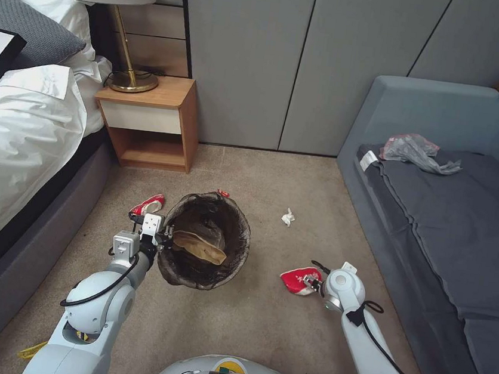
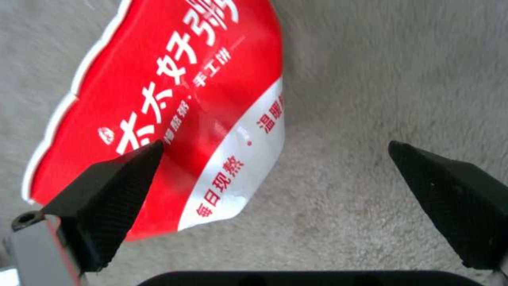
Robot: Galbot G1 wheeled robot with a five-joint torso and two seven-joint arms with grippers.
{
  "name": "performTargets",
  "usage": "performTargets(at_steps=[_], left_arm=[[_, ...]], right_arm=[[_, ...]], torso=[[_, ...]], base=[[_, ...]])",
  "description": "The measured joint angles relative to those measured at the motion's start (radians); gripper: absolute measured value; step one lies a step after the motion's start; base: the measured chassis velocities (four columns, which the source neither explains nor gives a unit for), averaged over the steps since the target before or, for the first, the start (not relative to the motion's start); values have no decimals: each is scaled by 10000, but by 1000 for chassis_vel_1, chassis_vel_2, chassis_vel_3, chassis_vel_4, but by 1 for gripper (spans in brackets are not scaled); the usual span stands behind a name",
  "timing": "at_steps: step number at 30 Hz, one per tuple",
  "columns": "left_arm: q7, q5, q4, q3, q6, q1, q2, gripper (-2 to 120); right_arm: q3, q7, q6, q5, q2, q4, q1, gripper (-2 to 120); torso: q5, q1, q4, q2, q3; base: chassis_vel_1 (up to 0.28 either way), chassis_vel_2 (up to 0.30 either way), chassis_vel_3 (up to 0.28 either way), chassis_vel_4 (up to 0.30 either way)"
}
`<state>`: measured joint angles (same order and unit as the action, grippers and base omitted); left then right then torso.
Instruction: Pick up the trash bin, then pick up the garbage from the floor and place it into the trash bin.
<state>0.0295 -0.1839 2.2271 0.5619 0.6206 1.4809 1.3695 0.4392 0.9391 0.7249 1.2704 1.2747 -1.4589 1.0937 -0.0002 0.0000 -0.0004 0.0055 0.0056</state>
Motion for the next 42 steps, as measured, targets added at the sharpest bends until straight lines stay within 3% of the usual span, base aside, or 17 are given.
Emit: performTargets(at_steps=[7,9,16,19,25,28,32,36,42], left_arm=[[41,1,-5,-1,-23,14,5,2],[53,24,1,2,-35,14,12,2],[116,116,-5,8,-76,20,36,2],[121,142,-24,-25,-83,13,65,2],[121,139,-46,5,-89,3,41,2],[121,139,-46,6,-90,4,40,2],[121,138,-46,5,-91,4,40,2],[125,142,-49,-14,-92,2,46,2],[131,149,-36,-8,-92,-5,19,2]], right_arm=[[-17,-731,-371,-582,304,629,-210,97],[-34,-865,-410,-610,418,801,-353,86],[-52,-1013,-447,-755,656,956,-422,65],[-49,-1051,-441,-909,779,1060,-449,50],[-54,-1054,-471,-985,830,1107,-484,29],[-55,-1054,-485,-998,830,1104,-479,25],[-58,-1055,-521,-1011,826,1103,-478,7],[-64,-1059,-564,-1009,769,1058,-472,0],[-18,-1041,-620,-976,551,681,-237,0]], torso=[[2,0,3,0,0],[2,0,3,0,0],[0,0,2,0,0],[-1,0,2,1,-1],[-1,0,3,1,-1],[0,0,3,0,0],[2,0,3,0,0],[5,0,6,0,0],[4,0,3,-2,1]], base=[[0,0,0,0],[0,0,0,0],[0,0,0,0],[0,0,0,0],[0,0,0,0],[0,0,0,0],[0,0,0,0],[0,0,0,0],[0,0,0,0]])
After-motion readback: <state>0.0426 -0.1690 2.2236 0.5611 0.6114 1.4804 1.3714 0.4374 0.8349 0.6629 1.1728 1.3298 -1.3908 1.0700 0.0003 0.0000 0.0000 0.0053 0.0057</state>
